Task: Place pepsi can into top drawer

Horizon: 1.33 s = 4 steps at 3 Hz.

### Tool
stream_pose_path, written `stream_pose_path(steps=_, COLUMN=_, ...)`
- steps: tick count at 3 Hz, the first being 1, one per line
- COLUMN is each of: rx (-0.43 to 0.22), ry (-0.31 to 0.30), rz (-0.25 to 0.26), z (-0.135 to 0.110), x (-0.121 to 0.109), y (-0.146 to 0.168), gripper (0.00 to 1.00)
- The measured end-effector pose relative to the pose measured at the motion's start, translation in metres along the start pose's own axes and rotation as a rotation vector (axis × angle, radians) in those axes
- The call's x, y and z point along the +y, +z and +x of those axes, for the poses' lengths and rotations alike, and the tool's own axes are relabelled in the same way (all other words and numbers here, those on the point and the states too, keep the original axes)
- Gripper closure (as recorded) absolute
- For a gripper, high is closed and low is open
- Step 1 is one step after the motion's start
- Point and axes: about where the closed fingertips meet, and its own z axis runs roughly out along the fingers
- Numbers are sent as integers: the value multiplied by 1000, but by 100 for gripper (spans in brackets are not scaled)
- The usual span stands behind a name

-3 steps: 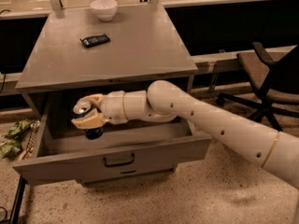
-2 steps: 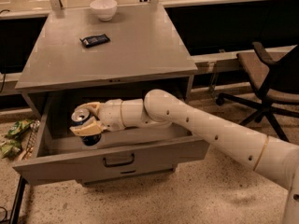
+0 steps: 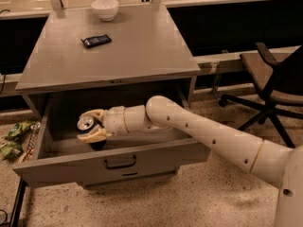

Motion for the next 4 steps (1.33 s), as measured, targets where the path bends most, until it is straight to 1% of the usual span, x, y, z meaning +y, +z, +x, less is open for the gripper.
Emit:
stream_pose_path(steps=2, rx=-18, ry=-31, rz=16, z=11, x=-3, y=2, gripper=31)
stream_pose_path(steps=3, rx=-19, ry=-28, rz=28, z=16, x=-6, y=-1, gripper=7)
stream_pose_path(steps=4, rx=-13, ry=-10, rz=54, z=16, x=-15, y=-9, gripper=13)
